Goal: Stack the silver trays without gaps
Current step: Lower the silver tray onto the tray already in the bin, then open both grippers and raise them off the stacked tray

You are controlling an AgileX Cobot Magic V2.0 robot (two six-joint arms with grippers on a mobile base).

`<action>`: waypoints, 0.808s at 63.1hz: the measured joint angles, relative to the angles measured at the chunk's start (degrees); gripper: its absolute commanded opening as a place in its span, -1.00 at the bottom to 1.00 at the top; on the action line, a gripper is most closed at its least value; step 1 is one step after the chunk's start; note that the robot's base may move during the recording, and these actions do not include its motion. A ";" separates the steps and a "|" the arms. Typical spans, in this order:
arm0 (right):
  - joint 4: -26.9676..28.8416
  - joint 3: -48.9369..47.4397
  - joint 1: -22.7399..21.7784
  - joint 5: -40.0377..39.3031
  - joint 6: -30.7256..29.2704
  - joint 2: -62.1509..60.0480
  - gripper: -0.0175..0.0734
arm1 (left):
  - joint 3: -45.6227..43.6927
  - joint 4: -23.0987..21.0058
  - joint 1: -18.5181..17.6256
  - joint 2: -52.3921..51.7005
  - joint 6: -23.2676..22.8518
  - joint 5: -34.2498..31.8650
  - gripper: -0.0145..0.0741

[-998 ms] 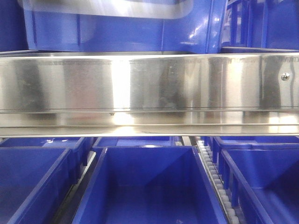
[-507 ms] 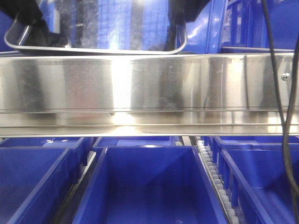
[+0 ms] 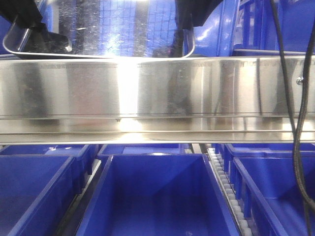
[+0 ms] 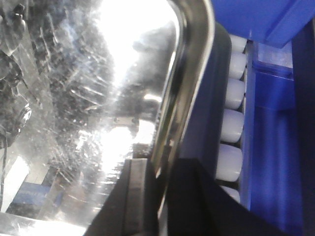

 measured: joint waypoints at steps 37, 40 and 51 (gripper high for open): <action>-1.27 0.00 0.00 -0.18 -1.36 0.97 0.36 | -0.60 1.15 0.00 0.00 0.00 -1.01 0.16; -1.39 0.00 0.00 -0.18 -1.26 0.97 0.28 | -0.60 1.15 0.00 0.00 0.00 -1.01 0.16; -1.51 0.00 0.00 0.55 -1.04 0.97 -0.35 | -0.60 1.15 0.00 0.00 0.00 -1.10 0.02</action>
